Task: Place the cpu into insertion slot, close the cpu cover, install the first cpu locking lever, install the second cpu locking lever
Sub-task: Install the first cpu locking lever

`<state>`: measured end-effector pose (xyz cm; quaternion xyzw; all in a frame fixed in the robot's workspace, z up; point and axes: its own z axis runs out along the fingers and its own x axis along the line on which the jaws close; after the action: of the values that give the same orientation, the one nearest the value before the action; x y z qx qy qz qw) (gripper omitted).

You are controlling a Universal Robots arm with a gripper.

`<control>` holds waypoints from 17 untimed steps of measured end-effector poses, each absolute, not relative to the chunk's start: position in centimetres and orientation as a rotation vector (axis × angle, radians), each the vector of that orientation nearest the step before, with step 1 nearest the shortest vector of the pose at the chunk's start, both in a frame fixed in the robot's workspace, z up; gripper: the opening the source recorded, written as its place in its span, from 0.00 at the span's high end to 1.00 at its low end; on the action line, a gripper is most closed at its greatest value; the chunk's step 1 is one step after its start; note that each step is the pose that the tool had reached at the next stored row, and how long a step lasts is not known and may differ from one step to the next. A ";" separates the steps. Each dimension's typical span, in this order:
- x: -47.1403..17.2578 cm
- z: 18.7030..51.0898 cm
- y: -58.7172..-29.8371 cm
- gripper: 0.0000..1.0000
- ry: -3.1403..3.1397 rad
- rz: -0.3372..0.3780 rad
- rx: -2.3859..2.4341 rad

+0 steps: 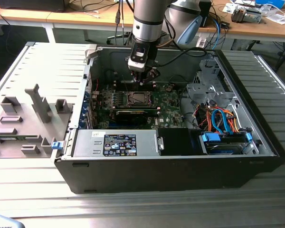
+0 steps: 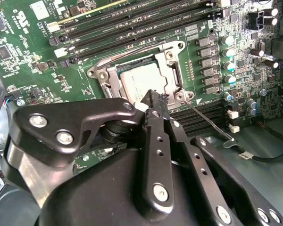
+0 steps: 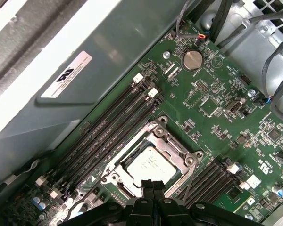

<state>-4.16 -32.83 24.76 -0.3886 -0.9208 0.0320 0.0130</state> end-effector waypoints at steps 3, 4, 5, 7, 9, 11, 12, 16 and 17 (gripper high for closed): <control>-4.2 24.8 -32.8 0.89 -2.871 0.100 -1.206; -4.2 24.8 -32.8 0.89 -2.871 0.100 -1.205; -4.2 24.8 -32.8 0.89 -2.872 0.100 -1.203; -4.2 24.8 -32.8 0.89 -2.874 0.100 -1.200; -4.2 24.8 -32.8 0.89 -2.876 0.100 -1.196; -4.2 24.8 -32.8 0.89 -2.877 0.100 -1.193; -4.2 24.8 -32.8 0.89 -2.877 0.100 -1.192; -4.2 24.8 -32.8 0.89 -2.880 0.100 -1.187; -4.2 24.8 -32.8 0.89 -2.880 0.100 -1.185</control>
<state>-4.16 -32.83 24.76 -0.3804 -0.9242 0.0321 0.0127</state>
